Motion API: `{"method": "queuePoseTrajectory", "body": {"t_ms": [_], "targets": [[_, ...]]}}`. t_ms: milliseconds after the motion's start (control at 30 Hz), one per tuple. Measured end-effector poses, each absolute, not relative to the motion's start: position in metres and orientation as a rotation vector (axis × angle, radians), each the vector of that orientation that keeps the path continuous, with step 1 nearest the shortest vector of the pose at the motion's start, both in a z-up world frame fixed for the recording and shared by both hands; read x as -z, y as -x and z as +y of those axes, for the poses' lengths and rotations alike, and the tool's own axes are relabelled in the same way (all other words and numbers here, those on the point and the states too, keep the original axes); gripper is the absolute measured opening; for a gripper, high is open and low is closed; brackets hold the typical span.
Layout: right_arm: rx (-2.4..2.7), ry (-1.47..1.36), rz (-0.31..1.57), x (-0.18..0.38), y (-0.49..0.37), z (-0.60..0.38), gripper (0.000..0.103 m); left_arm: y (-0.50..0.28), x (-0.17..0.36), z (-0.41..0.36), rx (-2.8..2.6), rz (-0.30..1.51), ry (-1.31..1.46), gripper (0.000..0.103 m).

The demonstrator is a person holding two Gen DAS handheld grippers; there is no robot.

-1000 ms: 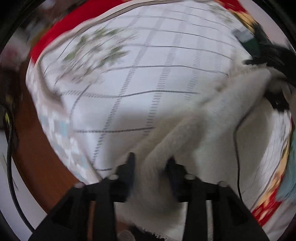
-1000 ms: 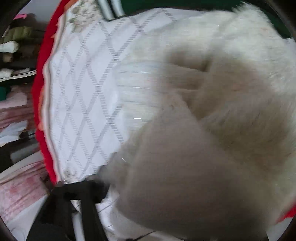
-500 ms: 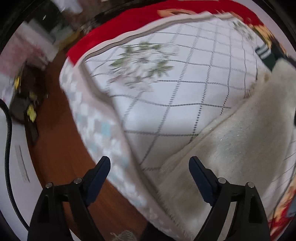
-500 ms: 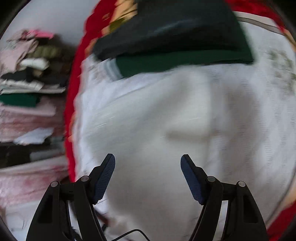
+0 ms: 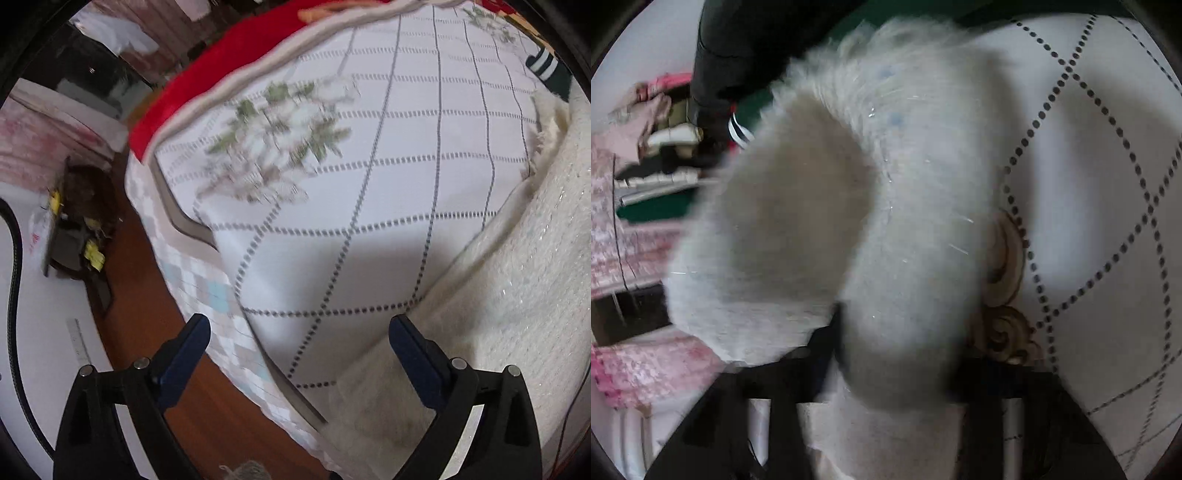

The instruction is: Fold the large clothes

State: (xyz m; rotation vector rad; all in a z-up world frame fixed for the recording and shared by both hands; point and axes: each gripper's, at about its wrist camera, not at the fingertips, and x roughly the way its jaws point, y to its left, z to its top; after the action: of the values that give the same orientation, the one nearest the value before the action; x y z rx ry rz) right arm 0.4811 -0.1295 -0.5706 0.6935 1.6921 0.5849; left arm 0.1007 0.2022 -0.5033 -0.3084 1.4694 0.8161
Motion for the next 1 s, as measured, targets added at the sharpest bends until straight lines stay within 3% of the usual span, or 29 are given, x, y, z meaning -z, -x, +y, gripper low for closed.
{"method": "queuePoseTrajectory", "body": {"t_ms": [67,167,367,500,667,833,867,900,967,1000], "targets": [[-0.506,-0.762,1.647,0.561,-0.475,-0.145,0.028,-0.101,0.494,0.206,-0.854,1.45,0.301,0.1],[-0.346,-0.885,1.556,0.54,-0.453,-0.185,0.025,-0.098,0.47,0.211,-0.934,1.388,0.327,0.1],[0.067,-1.031,1.407,0.499,-0.363,-0.337,0.013,-0.099,0.425,0.204,-0.994,1.284,0.362,0.1],[0.187,-1.018,1.499,0.489,-0.294,-0.396,0.013,-0.115,0.418,0.179,-0.933,1.29,0.319,0.1],[0.099,-0.964,1.716,0.497,-0.254,-0.393,0.013,-0.141,0.441,0.152,-0.791,1.372,0.385,0.1],[-0.035,-0.783,1.664,0.469,-0.289,-0.367,0.013,-0.162,0.51,0.146,-0.663,1.46,0.68,0.096],[-0.061,-0.76,1.655,0.467,-0.289,-0.364,0.013,-0.165,0.521,0.146,-0.663,1.464,0.707,0.079],[-0.089,-0.734,1.651,0.463,-0.297,-0.361,0.014,-0.168,0.529,0.146,-0.669,1.451,0.716,0.031],[-0.129,-0.693,1.648,0.46,-0.311,-0.357,0.015,-0.174,0.535,0.149,-0.68,1.428,0.713,0.021],[-0.143,-0.683,1.643,0.461,-0.314,-0.36,0.023,-0.178,0.533,0.15,-0.682,1.404,0.686,0.017]]}}
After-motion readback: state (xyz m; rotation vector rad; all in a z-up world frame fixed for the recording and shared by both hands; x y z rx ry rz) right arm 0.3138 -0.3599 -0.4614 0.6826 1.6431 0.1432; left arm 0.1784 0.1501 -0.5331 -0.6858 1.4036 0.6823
